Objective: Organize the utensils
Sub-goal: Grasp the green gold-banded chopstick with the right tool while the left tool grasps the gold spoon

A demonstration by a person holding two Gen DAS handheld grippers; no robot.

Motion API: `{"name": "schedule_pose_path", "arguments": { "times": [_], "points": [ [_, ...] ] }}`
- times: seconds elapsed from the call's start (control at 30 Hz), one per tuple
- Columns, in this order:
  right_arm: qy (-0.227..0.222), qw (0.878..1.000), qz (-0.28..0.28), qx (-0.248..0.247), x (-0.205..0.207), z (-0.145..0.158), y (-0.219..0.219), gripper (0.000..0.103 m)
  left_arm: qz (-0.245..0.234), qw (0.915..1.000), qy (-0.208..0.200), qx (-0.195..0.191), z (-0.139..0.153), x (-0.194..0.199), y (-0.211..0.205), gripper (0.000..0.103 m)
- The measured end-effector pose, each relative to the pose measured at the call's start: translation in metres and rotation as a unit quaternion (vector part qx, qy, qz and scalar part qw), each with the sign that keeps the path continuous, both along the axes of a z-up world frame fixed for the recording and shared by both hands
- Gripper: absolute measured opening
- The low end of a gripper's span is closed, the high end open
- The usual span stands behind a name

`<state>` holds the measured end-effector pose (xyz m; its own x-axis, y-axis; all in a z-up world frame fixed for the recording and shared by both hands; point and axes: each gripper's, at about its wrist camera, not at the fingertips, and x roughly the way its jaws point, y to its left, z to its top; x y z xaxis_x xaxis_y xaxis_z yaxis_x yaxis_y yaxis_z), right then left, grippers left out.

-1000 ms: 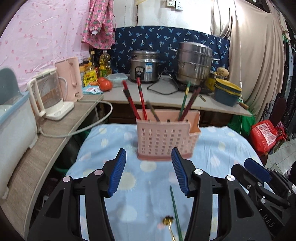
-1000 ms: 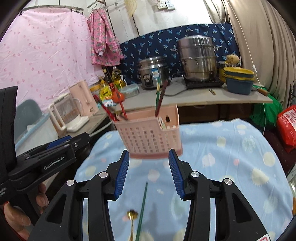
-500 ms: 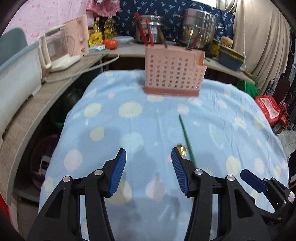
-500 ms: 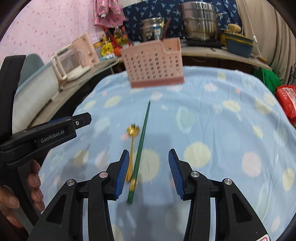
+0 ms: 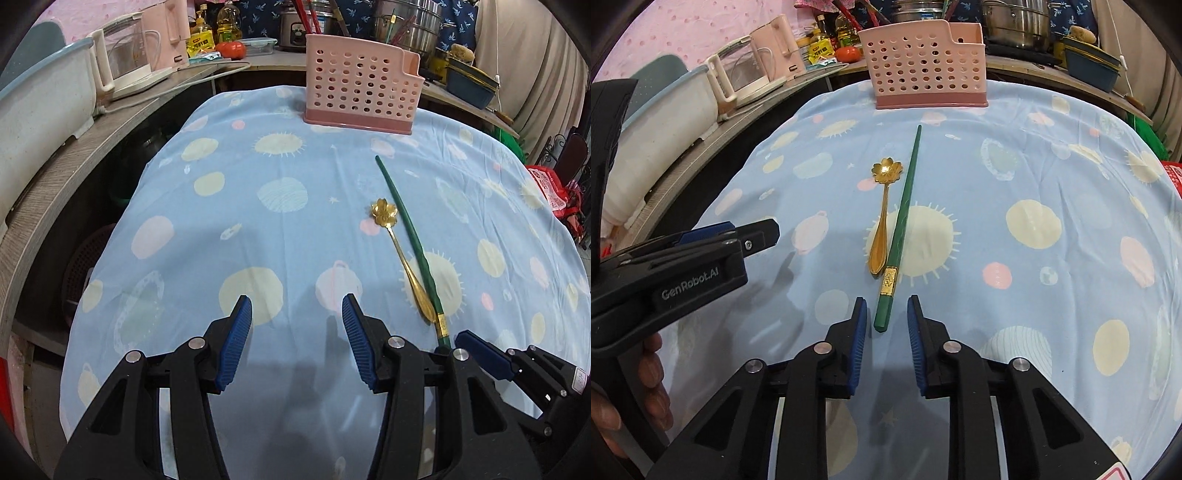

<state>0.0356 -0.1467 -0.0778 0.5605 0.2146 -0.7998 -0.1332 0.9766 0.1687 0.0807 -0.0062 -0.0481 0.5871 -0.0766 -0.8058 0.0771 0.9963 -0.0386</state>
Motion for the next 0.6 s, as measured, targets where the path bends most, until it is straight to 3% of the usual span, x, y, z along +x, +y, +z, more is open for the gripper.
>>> {"name": "schedule_pose_path", "arguments": {
  "times": [0.13,0.5,0.6],
  "points": [
    [0.000,1.000,-0.002,-0.007,0.002,-0.001,-0.004,0.008,-0.004,1.0000,0.002,-0.007,0.000,-0.001,-0.003,0.048],
    [-0.001,0.999,-0.052,0.014,0.005,-0.002,-0.043,0.007,-0.038,0.9987,0.015,-0.030,-0.001,0.002,-0.030,0.048],
    [0.000,0.998,-0.060,0.021,0.007,-0.002,-0.051,0.007,-0.045,0.9976,0.021,-0.049,-0.002,0.005,-0.039,0.053]
  ]
}}
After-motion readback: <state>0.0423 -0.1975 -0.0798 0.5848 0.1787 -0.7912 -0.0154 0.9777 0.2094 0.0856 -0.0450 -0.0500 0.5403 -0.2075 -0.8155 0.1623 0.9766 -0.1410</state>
